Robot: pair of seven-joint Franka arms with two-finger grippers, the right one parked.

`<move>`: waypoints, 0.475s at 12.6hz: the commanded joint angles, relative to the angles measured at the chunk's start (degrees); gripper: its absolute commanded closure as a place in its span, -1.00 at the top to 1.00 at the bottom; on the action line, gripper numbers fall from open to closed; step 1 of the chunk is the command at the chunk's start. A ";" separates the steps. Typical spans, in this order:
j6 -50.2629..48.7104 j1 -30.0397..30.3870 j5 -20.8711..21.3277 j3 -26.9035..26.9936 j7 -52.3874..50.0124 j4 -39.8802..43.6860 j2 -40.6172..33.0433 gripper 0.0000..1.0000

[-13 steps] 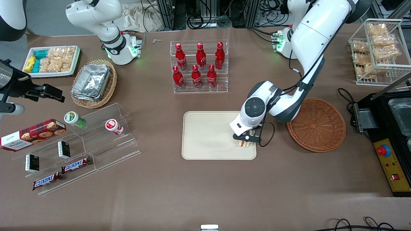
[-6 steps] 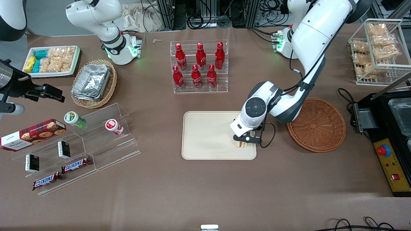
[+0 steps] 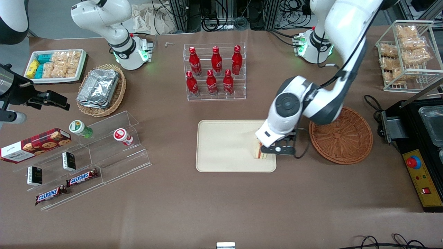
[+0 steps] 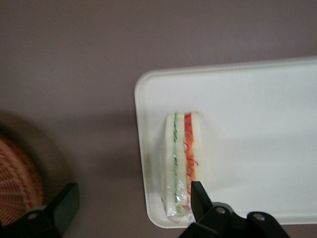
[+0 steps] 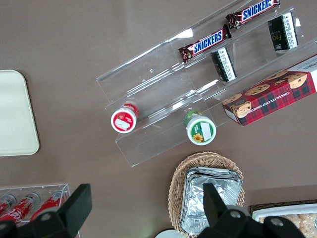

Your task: Place sandwich from basket to tray

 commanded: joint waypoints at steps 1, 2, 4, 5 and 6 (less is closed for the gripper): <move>-3.46 -0.02 -2.36 3.62 0.54 1.27 -5.05 1.00; -5.30 -0.02 -3.32 5.64 3.32 2.33 -5.67 1.00; -12.66 -0.02 -8.92 10.55 11.92 6.71 -7.43 1.00; -16.53 -0.02 -11.13 13.89 16.23 8.64 -8.39 1.00; -19.18 -0.02 -13.07 17.31 20.80 9.10 -10.32 1.00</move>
